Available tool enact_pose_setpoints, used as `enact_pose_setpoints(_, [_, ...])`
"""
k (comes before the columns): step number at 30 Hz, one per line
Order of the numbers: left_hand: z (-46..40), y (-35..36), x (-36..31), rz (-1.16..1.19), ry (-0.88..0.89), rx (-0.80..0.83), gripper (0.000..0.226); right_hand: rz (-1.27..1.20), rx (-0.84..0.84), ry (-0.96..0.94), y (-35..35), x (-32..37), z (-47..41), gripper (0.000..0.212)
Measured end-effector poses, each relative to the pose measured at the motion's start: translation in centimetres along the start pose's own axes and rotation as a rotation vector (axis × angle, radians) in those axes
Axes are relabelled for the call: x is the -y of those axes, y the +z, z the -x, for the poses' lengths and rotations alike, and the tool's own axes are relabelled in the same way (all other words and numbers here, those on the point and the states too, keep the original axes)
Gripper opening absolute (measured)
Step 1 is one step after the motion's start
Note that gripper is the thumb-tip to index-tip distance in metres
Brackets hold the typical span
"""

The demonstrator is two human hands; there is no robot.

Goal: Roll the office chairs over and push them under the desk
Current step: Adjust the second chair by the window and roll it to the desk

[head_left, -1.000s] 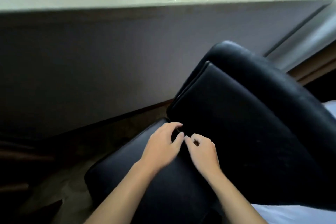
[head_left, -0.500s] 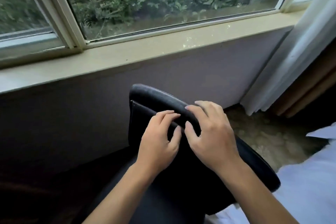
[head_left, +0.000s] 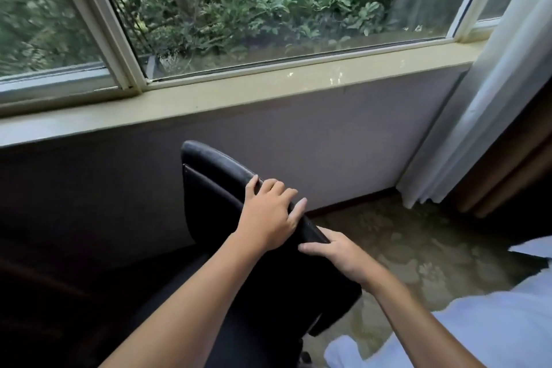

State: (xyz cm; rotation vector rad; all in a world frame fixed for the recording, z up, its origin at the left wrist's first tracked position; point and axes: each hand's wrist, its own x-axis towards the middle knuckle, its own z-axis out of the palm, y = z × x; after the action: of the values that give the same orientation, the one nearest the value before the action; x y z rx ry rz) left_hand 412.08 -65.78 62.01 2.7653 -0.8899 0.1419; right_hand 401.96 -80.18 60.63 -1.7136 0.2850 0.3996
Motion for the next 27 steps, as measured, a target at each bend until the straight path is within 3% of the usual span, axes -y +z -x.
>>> enact_pose_setpoints(5, [4.0,-0.9,-0.9,0.076,0.028,0.004,0.043,-0.060,-0.055,-0.070,3.7,-1.5,3.5,0.035])
enact_pose_setpoints(10, [10.1,-1.7,-2.6,0.093,0.084,-0.003,0.036,0.110,-0.058,-0.024,8.6,-3.1,9.1,0.049])
enact_pose_setpoints(12, [13.3,-2.4,-3.3,0.116,0.099,0.031,0.035,0.276,0.025,-0.016,10.2,-3.4,11.4,0.066])
enact_pose_setpoints(15, [17.9,-3.2,-3.1,0.149,0.140,0.066,0.036,0.551,0.308,0.013,10.6,-2.8,13.4,0.090])
enact_pose_setpoints(16, [19.4,-3.6,-3.1,0.166,0.148,0.084,0.036,0.673,0.390,0.031,9.8,-2.1,13.8,0.094])
enact_pose_setpoints(18, [22.2,-4.2,-3.2,0.283,0.115,0.068,0.037,0.818,0.453,-0.003,7.8,-0.8,13.9,0.079])
enact_pose_setpoints(20, [23.8,-4.8,-3.7,0.461,0.017,-0.025,0.039,0.830,0.227,-0.105,6.6,0.7,13.0,0.050])
enact_pose_setpoints(22, [24.7,-5.3,-4.5,0.621,-0.118,-0.168,0.041,0.799,-0.039,-0.220,6.7,1.7,11.4,0.038])
enact_pose_setpoints(25, [26.3,-5.2,-5.7,0.627,-0.194,-0.265,0.048,0.717,-0.129,-0.361,8.1,2.7,8.5,0.052])
enact_pose_setpoints(27, [27.8,-4.8,-5.8,0.499,-0.167,-0.254,0.052,0.851,-0.159,-0.441,9.1,3.0,6.7,0.058])
